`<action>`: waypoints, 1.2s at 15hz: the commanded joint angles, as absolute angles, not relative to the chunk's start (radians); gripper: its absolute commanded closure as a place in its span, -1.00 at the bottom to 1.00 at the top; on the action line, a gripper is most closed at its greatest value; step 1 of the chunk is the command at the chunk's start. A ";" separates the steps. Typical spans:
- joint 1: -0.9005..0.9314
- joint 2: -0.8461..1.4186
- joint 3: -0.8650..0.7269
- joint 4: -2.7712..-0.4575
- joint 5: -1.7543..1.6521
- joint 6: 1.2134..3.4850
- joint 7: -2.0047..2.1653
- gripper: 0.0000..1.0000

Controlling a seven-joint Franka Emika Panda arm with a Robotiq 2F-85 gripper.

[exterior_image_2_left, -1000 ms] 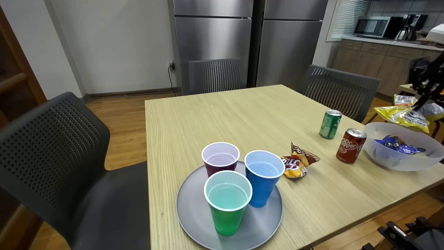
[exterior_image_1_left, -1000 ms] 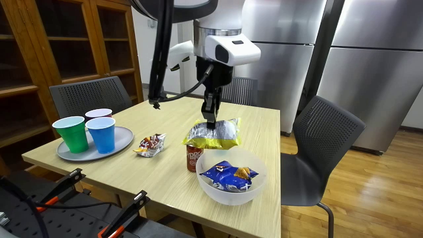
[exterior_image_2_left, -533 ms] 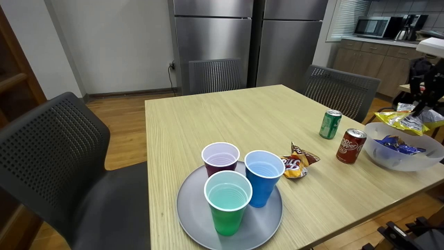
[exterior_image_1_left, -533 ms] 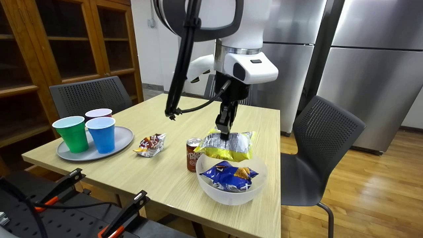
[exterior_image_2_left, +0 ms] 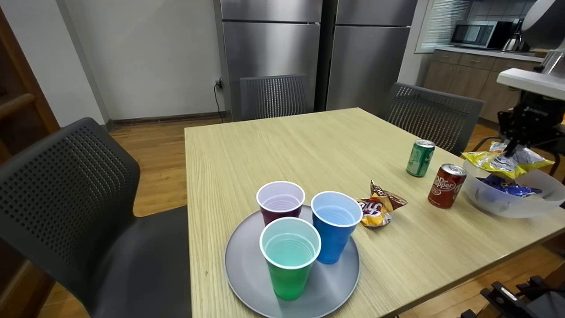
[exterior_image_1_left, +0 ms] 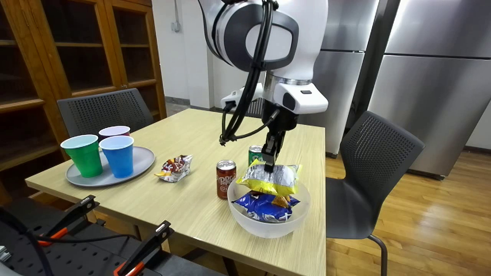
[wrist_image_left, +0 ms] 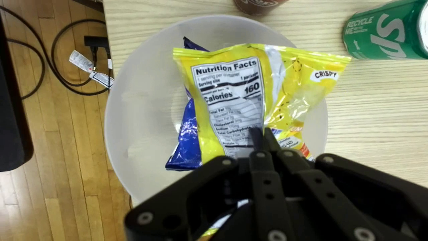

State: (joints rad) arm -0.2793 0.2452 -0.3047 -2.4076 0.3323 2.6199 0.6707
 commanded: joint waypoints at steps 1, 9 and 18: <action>-0.266 0.319 -0.299 -2.330 0.353 2.554 0.701 1.00; -0.262 0.354 -0.302 -2.302 0.354 2.518 0.697 1.00; -0.248 0.218 -0.305 -2.377 0.343 2.568 0.675 -0.57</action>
